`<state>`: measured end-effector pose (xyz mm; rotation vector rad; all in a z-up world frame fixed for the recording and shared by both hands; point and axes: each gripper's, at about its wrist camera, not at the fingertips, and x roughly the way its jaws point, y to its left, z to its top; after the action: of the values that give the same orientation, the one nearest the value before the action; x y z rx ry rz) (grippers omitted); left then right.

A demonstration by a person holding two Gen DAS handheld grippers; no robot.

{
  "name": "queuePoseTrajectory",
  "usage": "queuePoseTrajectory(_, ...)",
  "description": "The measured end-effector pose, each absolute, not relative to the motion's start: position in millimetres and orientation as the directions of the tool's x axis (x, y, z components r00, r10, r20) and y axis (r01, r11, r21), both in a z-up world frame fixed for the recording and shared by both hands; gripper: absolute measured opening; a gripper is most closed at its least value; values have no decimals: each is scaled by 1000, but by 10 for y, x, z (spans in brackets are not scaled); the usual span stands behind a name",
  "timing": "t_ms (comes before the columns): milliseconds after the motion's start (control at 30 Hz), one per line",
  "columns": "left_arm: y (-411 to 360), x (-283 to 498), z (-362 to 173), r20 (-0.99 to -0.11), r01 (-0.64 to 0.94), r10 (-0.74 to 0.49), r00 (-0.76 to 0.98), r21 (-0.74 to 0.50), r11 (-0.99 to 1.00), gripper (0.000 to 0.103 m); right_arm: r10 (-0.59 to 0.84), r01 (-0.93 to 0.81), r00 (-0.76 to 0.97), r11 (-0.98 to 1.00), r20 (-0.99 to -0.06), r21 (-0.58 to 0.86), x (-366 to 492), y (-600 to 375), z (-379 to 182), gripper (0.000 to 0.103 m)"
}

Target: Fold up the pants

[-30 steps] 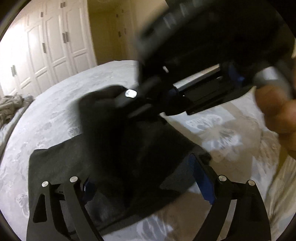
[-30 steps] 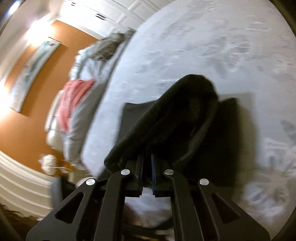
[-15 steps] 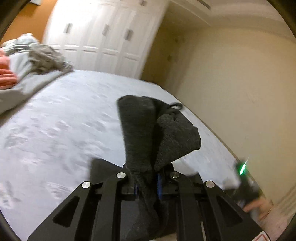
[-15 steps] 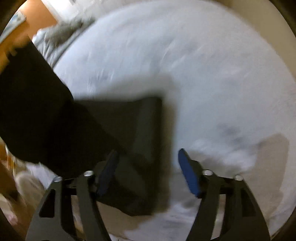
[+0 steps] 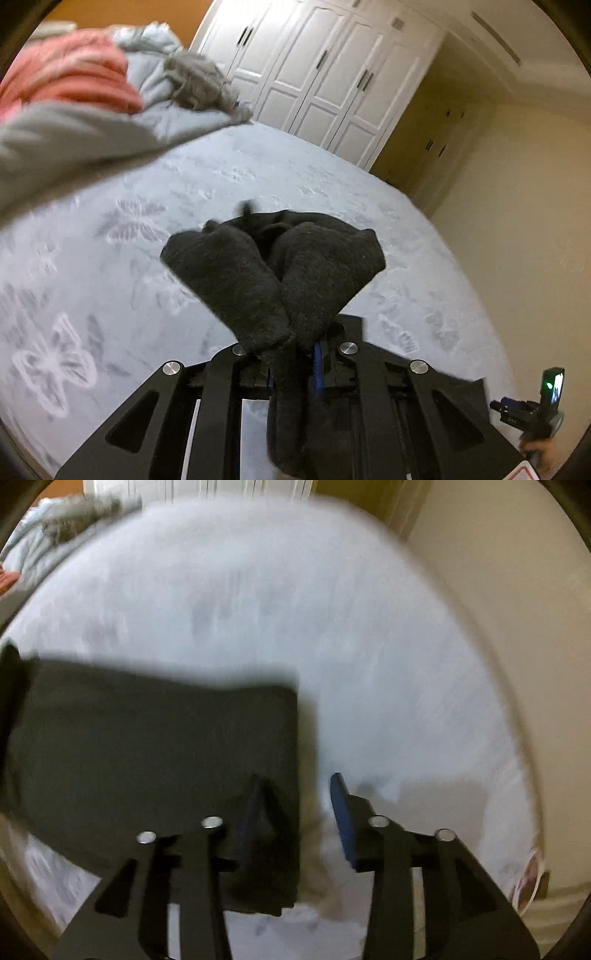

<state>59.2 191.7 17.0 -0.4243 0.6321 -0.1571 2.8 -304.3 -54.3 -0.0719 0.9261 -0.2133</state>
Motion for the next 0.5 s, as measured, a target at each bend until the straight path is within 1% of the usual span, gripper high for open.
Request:
queuePoseTrajectory(33, 1923, 577, 163, -535, 6, -252, 806, -419, 908, 11, -192, 139, 661, 981, -725, -132, -102, -2918, -346, 58)
queuePoseTrajectory(67, 1888, 530, 196, -531, 7, -246, 811, -412, 911, 11, -141, 99, 697, 990, -703, -100, -159, -2772, -253, 62)
queuePoseTrajectory(133, 1873, 500, 231, -518, 19, -254, 817, -415, 909, 11, 32, -44, 708, 999, -705, 2, -219, -2428, -184, 61)
queuePoseTrajectory(200, 1904, 480, 216, -504, 38, -278, 818, -434, 900, 12, 186, -161, 664, 981, -724, 105, -263, -1883, -302, 61)
queuePoseTrajectory(267, 1903, 464, 227, -494, 52, -290, 820, -440, 897, 12, 236, -228, 623, 967, -746, 115, -244, -1423, -491, 63)
queuePoseTrajectory(300, 1900, 452, 234, -489, 59, -292, 822, -437, 897, 12, 234, -256, 601, 962, -764, 94, -204, -1213, -621, 63)
queuePoseTrajectory(333, 1901, 453, 235, -486, 64, -289, 824, -428, 902, 12, 199, -283, 577, 958, -792, 35, -155, -957, -808, 63)
queuePoseTrajectory(367, 1867, 429, 270, -486, 67, -286, 826, -419, 906, 12, 159, -288, 569, 957, -806, -14, -107, -798, -911, 55)
queuePoseTrajectory(400, 1854, 399, 293, -483, 73, -288, 827, -415, 907, 12, 101, -282, 575, 956, -812, -81, -88, -683, -1043, 51)
queuePoseTrajectory(433, 1853, 378, 303, -479, 83, -301, 824, -424, 902, 12, 100, -276, 601, 957, -793, -89, -103, -669, -1057, 32)
queuePoseTrajectory(467, 1856, 370, 312, -478, 89, -311, 822, -432, 897, 12, 108, -241, 601, 969, -792, -51, -134, -831, -997, 15)
queuePoseTrajectory(500, 1867, 362, 313, -477, 92, -319, 819, -440, 894, 12, 137, -195, 595, 980, -792, 23, -112, -1025, -896, 12)
